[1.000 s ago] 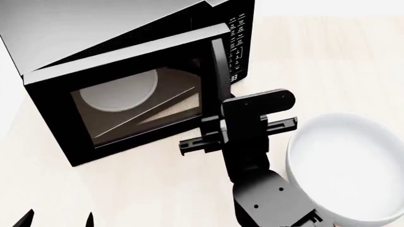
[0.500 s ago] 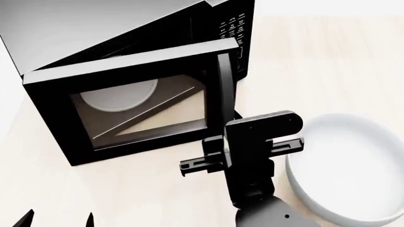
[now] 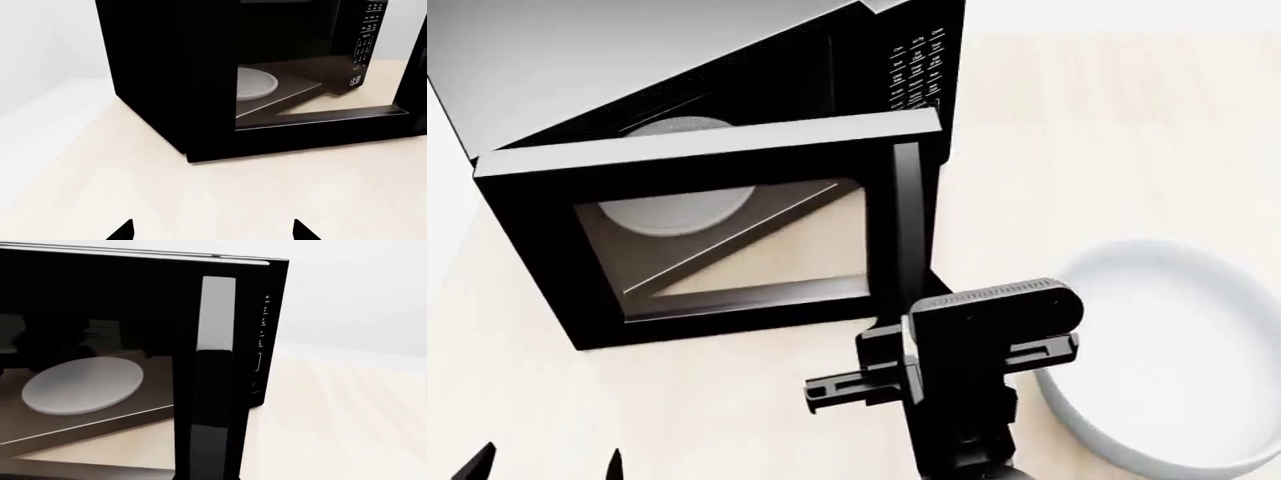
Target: Open the microwave.
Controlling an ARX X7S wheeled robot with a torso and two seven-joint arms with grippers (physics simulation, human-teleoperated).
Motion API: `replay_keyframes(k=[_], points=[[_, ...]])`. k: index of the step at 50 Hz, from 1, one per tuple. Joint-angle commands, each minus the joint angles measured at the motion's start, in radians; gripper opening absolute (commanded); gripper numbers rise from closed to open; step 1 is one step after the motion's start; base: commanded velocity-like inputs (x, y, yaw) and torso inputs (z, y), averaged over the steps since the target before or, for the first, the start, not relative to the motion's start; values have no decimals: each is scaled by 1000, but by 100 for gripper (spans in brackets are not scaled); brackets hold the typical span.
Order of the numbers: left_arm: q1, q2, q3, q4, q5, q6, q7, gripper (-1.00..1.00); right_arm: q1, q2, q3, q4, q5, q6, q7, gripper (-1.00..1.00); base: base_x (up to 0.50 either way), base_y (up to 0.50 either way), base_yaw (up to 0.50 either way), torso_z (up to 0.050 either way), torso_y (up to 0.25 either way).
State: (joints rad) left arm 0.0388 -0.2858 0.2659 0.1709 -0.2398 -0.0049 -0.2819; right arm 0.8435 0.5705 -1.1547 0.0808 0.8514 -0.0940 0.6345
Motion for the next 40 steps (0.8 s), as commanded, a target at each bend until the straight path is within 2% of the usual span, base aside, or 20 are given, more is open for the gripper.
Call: replay_keyframes(k=[1, 27, 28, 40], points=[[1, -4, 2, 3, -3, 1, -5, 100, -32, 11, -33, -84, -35, -18, -3, -100, 0, 0, 0, 0, 0], [5, -13, 7, 16, -12, 2, -13, 100, -91, 23, -33, -103, -50, -66, 1, -100, 0, 0, 0, 0, 0], [3, -13, 8, 14, -12, 2, -13, 100, -92, 20, -33, -98, -48, -66, 0, 100, 0, 0, 0, 0, 0], [4, -17, 8, 15, -15, 5, -17, 100, -99, 17, -32, -106, -46, -72, -7, 100, 0, 0, 0, 0, 0]])
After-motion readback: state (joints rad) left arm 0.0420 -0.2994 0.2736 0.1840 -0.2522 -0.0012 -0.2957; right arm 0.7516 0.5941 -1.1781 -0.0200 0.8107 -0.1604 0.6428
